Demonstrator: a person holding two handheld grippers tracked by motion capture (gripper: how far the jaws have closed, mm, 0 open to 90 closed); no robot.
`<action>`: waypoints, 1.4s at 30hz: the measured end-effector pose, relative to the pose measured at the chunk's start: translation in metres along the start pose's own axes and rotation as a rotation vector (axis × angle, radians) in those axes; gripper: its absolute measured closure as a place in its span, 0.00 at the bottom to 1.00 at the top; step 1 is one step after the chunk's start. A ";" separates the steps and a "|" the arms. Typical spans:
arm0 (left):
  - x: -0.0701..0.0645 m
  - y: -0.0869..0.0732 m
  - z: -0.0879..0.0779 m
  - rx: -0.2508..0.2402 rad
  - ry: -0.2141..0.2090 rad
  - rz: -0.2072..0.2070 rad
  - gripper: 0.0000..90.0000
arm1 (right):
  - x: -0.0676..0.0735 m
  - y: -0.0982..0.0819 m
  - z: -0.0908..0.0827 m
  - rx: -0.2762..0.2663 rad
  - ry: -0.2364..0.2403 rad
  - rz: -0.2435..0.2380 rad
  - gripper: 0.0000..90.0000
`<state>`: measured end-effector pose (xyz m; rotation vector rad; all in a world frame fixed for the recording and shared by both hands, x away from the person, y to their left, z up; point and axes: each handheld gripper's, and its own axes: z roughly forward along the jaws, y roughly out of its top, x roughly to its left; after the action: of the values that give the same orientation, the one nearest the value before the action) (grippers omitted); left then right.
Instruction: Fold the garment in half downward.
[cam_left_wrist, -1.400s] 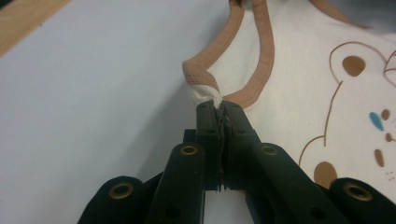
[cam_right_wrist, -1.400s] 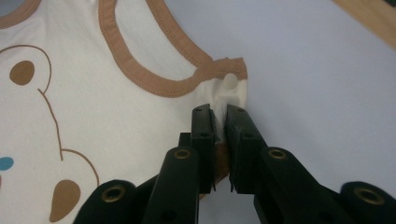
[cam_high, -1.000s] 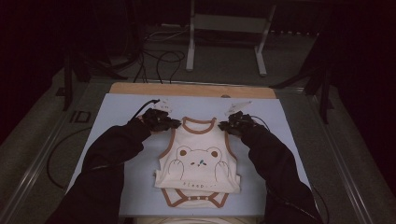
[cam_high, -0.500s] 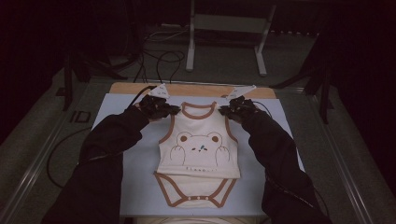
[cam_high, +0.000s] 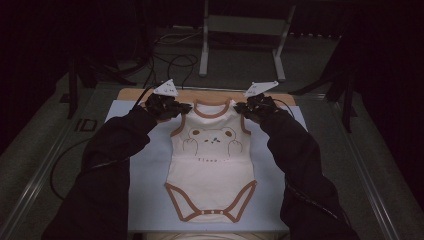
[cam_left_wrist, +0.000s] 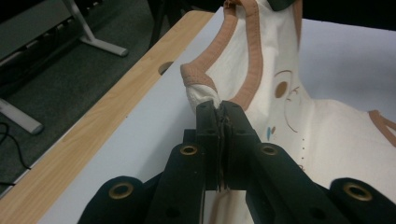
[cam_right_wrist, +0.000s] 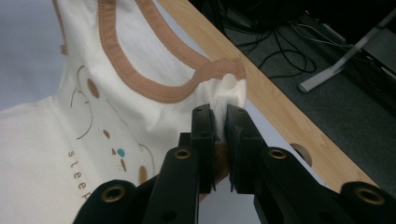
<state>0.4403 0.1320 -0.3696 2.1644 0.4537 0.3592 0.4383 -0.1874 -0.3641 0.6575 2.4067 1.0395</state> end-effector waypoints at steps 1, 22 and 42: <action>-0.001 -0.001 0.000 0.004 0.005 0.011 0.97 | 0.002 -0.001 -0.001 -0.002 0.001 0.003 0.92; -0.029 -0.010 -0.009 -0.021 -0.040 0.021 0.97 | 0.024 -0.017 -0.018 -0.032 0.026 -0.026 0.92; -0.064 -0.026 -0.017 0.005 -0.073 0.073 0.97 | 0.054 -0.039 -0.035 -0.037 0.065 -0.053 0.92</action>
<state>0.3710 0.1300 -0.3866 2.1949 0.3356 0.3191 0.3664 -0.1988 -0.3829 0.5520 2.4398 1.0965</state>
